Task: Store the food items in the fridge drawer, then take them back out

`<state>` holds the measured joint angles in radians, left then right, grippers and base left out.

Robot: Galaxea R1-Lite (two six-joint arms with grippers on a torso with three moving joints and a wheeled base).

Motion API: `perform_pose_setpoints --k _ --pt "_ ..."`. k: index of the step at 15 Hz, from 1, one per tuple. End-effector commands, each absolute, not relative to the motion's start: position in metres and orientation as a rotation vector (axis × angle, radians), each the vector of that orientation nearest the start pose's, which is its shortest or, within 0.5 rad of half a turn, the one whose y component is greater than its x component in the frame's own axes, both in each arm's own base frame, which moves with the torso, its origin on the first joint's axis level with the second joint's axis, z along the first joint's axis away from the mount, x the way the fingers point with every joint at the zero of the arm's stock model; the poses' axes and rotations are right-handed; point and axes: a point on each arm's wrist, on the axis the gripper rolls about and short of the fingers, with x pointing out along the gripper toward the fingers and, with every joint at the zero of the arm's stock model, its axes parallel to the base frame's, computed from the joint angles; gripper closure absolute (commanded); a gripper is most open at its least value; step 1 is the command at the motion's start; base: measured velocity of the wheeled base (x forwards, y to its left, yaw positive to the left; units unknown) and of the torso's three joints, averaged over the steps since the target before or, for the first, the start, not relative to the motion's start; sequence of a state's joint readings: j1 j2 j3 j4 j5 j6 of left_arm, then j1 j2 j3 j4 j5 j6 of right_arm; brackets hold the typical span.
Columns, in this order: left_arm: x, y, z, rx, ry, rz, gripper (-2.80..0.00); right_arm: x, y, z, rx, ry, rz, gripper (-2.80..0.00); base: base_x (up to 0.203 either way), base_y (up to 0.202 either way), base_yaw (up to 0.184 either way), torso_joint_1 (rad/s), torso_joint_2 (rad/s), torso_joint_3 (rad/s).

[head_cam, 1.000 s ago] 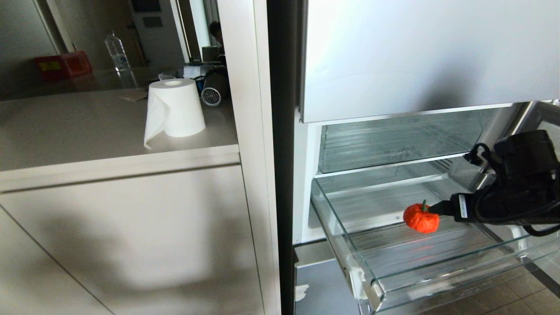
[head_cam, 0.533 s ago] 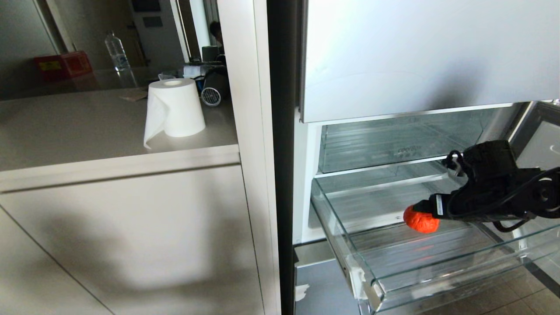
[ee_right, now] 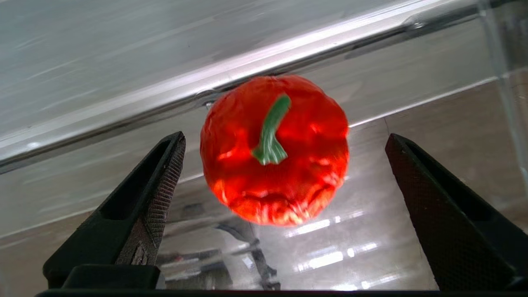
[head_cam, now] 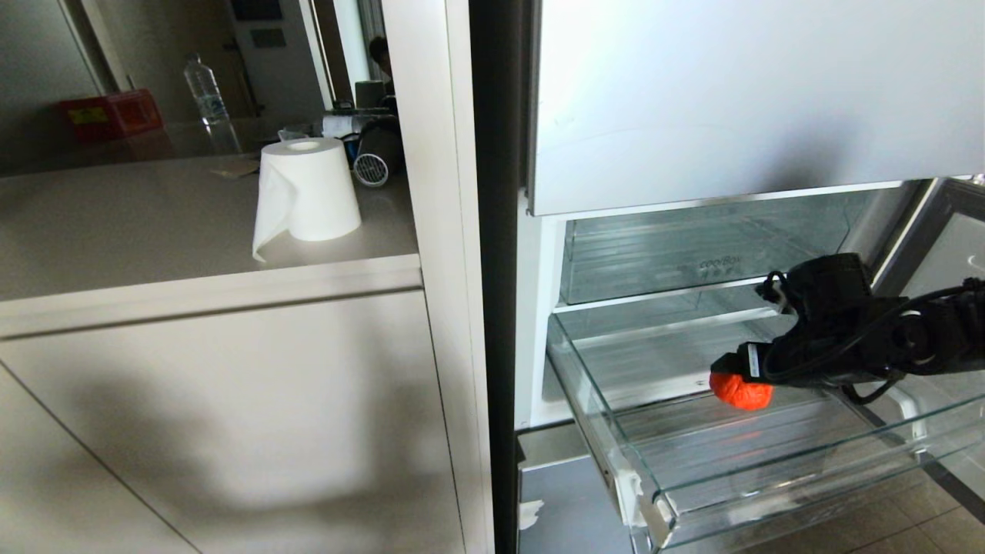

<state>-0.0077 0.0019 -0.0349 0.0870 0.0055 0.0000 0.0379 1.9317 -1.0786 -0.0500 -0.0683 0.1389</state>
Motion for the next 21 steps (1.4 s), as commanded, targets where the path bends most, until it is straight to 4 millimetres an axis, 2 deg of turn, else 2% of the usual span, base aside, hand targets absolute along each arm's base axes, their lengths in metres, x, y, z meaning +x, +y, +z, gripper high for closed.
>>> perform_pose_setpoints --k 1,13,14,19,21 --pt "-0.025 0.0 0.076 0.0 0.055 -0.002 0.0 0.354 0.012 0.118 0.088 0.813 -0.085 -2.8 0.0 0.0 0.0 0.0 0.0 0.0" --pt "-0.026 0.0 0.076 0.0 0.054 -0.002 0.0 0.36 0.013 0.109 0.088 0.832 -0.085 -2.8 0.0 0.0 0.0 0.0 0.0 0.0" --pt "-0.026 0.0 0.076 0.0 0.054 -0.002 0.0 0.361 0.013 0.111 0.088 0.824 -0.084 0.0 0.0 0.0 0.0 0.0 0.0 0.0" --pt "-0.026 0.0 0.076 0.0 0.055 -0.002 0.0 0.359 0.013 0.114 0.088 0.818 -0.083 0.0 0.0 0.0 0.0 0.0 0.0 0.0" --pt "-0.026 0.0 0.076 0.0 0.054 -0.002 0.0 0.35 0.015 0.13 0.09 0.779 -0.076 0.0 0.0 0.0 0.0 0.0 0.0 0.0"
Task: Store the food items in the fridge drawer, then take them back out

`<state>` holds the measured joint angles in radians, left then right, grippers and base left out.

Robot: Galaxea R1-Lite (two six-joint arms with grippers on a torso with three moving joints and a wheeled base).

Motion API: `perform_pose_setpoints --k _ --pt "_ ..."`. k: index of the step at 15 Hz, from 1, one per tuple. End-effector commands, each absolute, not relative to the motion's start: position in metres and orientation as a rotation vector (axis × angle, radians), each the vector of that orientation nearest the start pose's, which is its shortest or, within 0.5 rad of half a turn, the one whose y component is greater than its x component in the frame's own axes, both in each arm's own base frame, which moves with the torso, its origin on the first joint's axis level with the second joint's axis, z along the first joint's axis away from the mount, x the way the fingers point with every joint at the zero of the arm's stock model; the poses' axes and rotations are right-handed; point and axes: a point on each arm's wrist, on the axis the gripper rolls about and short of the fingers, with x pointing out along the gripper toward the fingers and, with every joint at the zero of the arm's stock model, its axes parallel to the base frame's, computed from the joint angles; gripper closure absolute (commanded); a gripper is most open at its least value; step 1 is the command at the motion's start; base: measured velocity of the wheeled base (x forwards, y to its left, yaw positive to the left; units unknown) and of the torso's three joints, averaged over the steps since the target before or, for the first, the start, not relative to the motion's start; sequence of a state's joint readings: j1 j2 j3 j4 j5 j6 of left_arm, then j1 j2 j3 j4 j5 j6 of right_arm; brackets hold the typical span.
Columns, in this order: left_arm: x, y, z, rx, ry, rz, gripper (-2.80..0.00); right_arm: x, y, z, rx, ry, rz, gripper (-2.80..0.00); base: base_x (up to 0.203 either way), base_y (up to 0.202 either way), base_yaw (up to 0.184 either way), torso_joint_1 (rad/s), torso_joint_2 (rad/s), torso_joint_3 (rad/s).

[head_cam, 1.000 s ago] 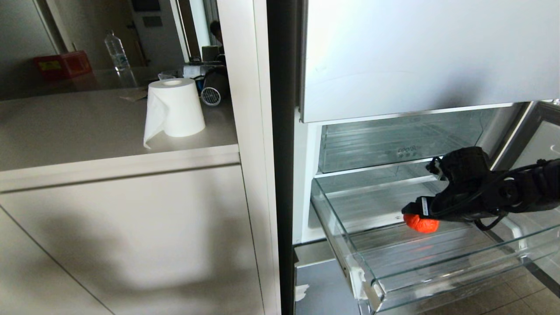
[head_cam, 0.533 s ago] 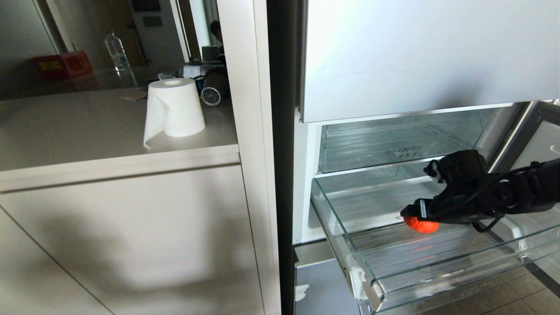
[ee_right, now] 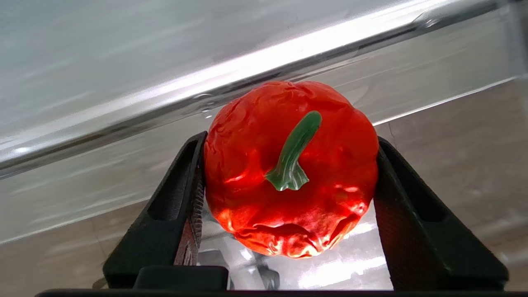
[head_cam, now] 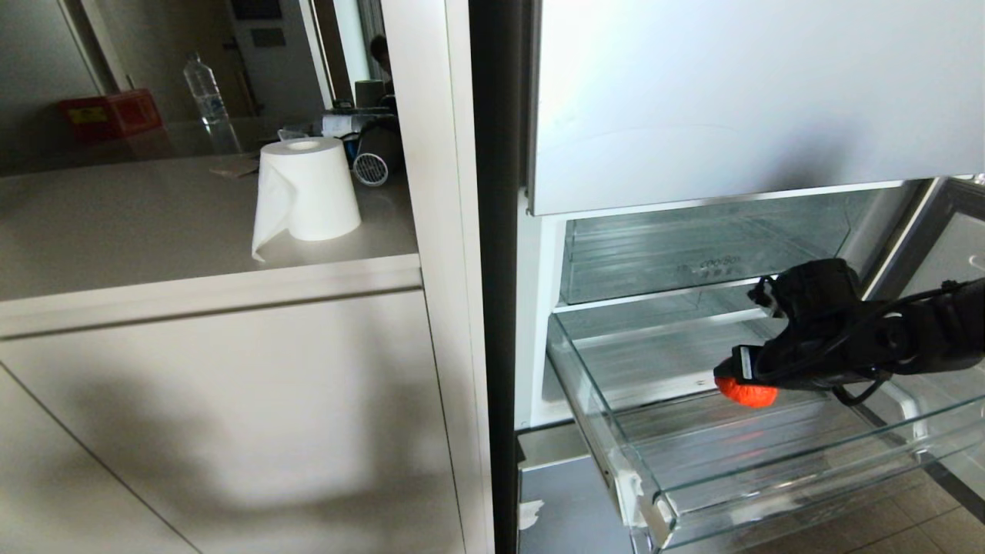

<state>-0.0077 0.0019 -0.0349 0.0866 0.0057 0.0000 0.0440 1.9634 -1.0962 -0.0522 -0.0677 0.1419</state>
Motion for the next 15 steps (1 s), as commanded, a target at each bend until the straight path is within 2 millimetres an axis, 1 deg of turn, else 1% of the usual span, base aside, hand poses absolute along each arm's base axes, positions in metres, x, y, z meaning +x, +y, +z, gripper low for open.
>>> perform_pose_setpoints --k 1,4,6,8,10,11,13,15 --pt "-0.025 0.0 0.076 0.0 0.055 -0.002 0.0 0.343 0.016 0.14 0.092 0.752 -0.073 0.0 0.0 0.0 0.0 0.0 0.0 0.0" --pt "-0.025 0.0 0.076 0.0 0.055 -0.002 0.0 0.31 0.015 0.18 0.098 0.645 -0.066 0.0 0.0 0.0 0.0 0.0 0.0 0.0" --pt "-0.025 0.0 0.076 0.0 0.055 -0.002 0.0 0.276 0.013 0.202 0.101 0.575 -0.063 0.0 0.0 0.0 0.0 0.0 0.0 0.0" --pt "-0.026 0.0 0.076 0.0 0.055 -0.002 0.0 0.234 0.01 0.221 0.106 0.495 -0.061 0.0 0.0 0.0 0.0 0.0 0.0 0.0" --pt "-0.026 0.0 0.076 0.0 0.054 -0.002 0.0 0.183 0.007 0.242 0.114 0.368 -0.056 0.0 0.0 0.0 0.0 0.0 0.0 0.0" --pt "-0.025 0.0 0.076 0.0 0.055 -0.002 0.0 0.157 0.006 0.249 0.116 0.302 -0.056 0.0 0.0 0.0 0.0 0.0 0.0 0.0" --pt "-0.026 0.0 0.076 0.0 0.055 -0.002 0.0 0.1 0.002 0.256 0.12 0.153 -0.08 0.0 0.0 0.0 0.0 0.0 0.0 0.0" --pt "-0.026 0.0 0.076 0.0 0.054 -0.002 0.0 0.049 -0.002 0.254 0.122 0.005 -0.124 0.0 0.0 0.0 0.0 0.0 0.0 0.0"
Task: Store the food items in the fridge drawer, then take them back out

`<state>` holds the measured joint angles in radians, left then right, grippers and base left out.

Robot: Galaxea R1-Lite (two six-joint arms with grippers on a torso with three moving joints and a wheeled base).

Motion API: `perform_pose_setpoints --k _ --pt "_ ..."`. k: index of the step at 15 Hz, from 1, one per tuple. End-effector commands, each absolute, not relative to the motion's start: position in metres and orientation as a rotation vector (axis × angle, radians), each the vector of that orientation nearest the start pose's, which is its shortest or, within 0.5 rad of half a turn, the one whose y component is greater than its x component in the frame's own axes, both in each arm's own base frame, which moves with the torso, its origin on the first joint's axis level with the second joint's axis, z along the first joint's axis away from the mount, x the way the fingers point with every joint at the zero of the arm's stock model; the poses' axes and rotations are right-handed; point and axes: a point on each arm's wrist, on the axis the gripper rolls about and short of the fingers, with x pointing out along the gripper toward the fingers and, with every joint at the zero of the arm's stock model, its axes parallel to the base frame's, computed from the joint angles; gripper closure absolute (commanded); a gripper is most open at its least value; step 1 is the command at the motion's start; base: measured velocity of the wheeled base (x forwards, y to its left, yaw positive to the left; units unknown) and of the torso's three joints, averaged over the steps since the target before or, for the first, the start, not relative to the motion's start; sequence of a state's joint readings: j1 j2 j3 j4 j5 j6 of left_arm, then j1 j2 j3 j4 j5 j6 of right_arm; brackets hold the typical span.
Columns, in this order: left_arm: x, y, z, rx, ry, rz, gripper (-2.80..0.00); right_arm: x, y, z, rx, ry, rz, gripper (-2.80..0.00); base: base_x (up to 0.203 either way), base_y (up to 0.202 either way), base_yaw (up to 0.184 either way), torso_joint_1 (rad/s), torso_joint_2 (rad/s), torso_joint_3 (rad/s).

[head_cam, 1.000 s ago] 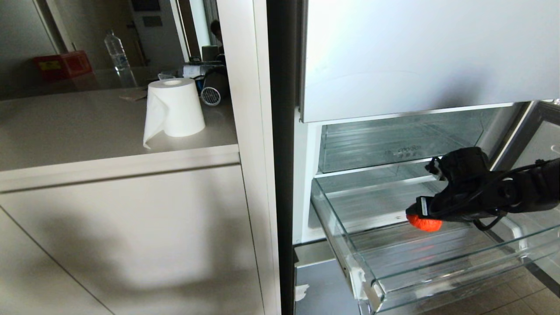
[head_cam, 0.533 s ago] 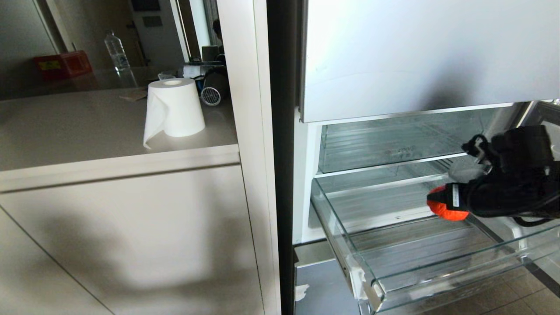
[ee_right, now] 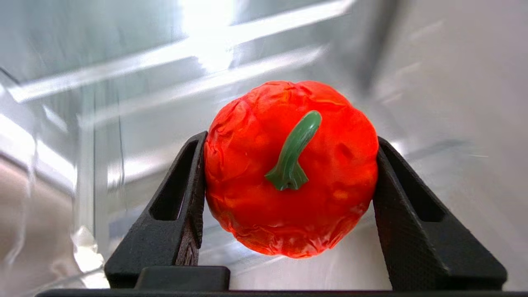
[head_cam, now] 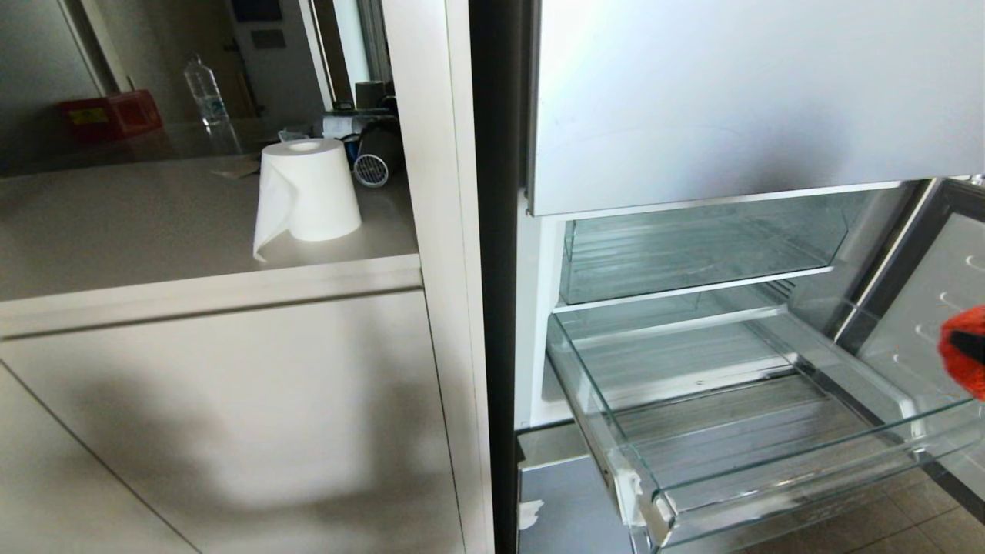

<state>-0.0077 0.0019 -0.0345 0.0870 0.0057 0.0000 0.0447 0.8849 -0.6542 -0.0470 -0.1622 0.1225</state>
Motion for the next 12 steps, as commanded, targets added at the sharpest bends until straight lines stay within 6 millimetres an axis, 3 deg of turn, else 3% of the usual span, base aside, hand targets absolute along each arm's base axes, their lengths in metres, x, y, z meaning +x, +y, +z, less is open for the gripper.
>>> perform_pose_setpoints --k 1,3,5,9,12 --pt "-0.026 0.0 0.076 0.0 0.054 -0.002 0.0 0.026 -0.003 0.249 0.114 -0.06 -0.141 0.0 0.0 0.0 0.0 0.0 0.0 0.0" --pt "-0.026 0.0 0.076 0.0 0.054 -0.002 0.0 -0.01 -0.005 0.232 0.067 -0.159 -0.168 0.0 0.0 0.0 0.0 0.0 0.0 0.0" --pt "-0.026 0.0 0.076 0.0 0.054 -0.002 0.0 -0.028 -0.006 0.204 -0.015 -0.184 -0.194 0.0 0.0 0.0 0.0 0.0 0.0 0.0" --pt "-0.025 0.0 0.076 0.0 0.055 -0.002 0.0 -0.026 -0.004 0.131 -0.081 -0.073 -0.193 0.0 0.0 0.0 0.0 0.0 0.0 0.0" --pt "-0.026 0.0 0.076 0.0 0.054 -0.002 0.0 -0.023 -0.003 0.093 -0.092 -0.02 -0.136 0.0 0.0 0.0 0.0 0.0 0.0 0.0"
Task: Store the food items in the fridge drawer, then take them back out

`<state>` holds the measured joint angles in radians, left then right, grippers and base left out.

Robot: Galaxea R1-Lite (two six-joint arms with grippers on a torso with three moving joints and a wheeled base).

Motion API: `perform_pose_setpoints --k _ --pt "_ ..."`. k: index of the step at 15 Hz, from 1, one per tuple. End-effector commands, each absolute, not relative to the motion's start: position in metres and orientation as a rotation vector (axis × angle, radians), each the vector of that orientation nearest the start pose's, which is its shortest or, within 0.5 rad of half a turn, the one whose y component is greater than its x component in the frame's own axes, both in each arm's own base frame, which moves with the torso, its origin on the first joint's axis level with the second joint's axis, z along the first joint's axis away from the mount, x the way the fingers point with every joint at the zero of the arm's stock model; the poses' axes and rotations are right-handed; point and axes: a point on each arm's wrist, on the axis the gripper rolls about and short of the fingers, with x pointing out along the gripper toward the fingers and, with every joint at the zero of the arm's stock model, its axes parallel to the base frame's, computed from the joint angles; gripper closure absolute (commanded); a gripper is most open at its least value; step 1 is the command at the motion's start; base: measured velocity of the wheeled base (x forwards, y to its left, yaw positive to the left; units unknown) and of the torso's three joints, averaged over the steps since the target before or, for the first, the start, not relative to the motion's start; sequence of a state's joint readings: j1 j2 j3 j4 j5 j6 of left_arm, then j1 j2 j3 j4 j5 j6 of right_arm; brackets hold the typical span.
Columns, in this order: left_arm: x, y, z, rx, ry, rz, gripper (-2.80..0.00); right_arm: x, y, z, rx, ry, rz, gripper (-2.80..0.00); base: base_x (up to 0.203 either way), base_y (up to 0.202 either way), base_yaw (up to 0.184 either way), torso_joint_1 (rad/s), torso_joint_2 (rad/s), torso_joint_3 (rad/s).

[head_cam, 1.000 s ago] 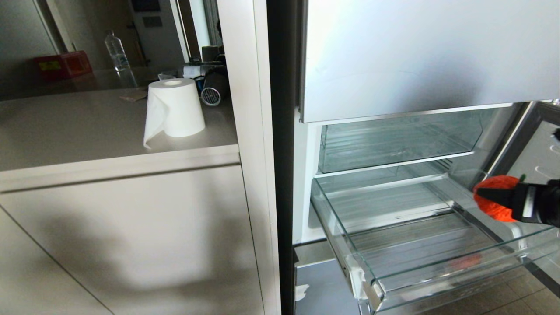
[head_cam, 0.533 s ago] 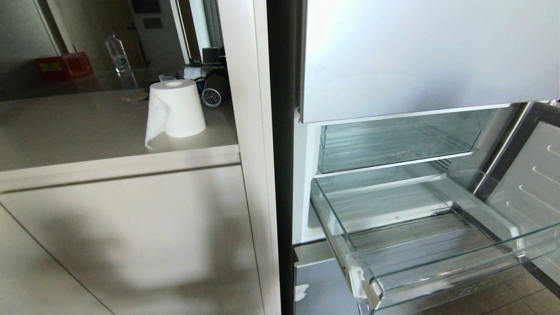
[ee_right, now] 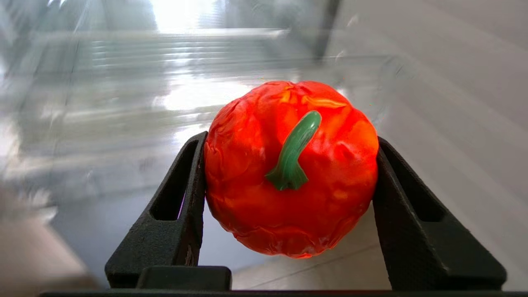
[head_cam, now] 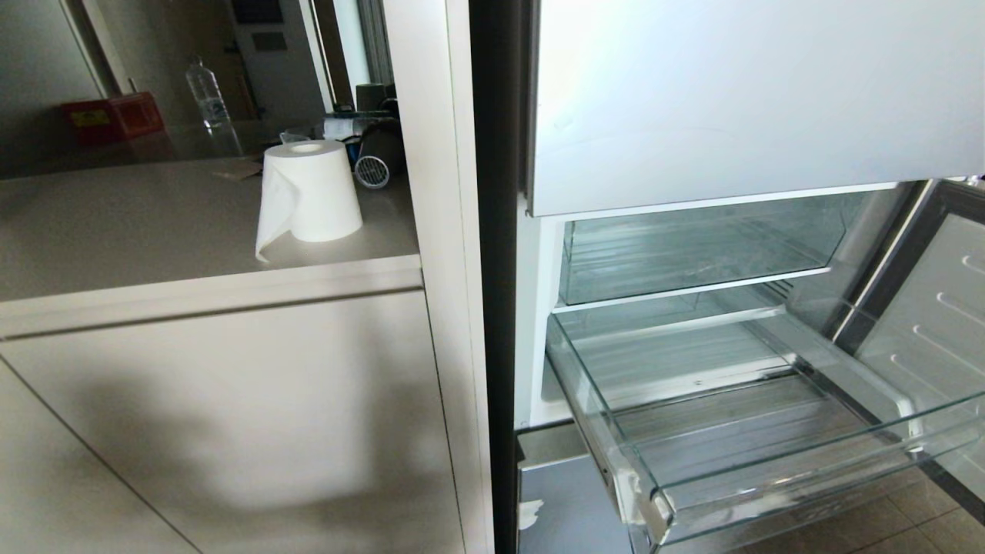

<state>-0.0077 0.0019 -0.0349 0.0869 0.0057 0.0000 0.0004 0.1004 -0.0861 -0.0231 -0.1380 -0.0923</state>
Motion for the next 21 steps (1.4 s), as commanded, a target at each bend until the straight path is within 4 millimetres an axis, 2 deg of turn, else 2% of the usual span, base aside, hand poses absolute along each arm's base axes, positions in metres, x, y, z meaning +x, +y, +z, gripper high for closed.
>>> perform_pose_setpoints --k 1,3,18,21 --pt "-0.026 0.0 0.076 0.0 0.054 -0.002 0.0 -0.024 -0.002 0.089 -0.091 -0.04 -0.095 0.0 0.0 0.0 0.0 0.0 0.0 0.0" --pt "-0.026 0.0 0.076 0.0 0.054 -0.002 0.0 -0.023 0.001 0.076 -0.078 -0.01 0.021 0.0 0.0 0.0 0.0 0.0 0.0 0.0" --pt "-0.026 0.0 0.076 0.0 0.054 -0.002 0.0 -0.023 0.0 0.075 -0.044 0.0 0.006 0.0 0.0 0.0 0.0 0.0 0.0 0.0" --pt "-0.026 0.0 0.076 0.0 0.054 -0.002 0.0 -0.023 0.0 0.075 -0.043 0.0 0.008 0.0 -0.004 0.0 -0.111 0.003 0.0 0.001"
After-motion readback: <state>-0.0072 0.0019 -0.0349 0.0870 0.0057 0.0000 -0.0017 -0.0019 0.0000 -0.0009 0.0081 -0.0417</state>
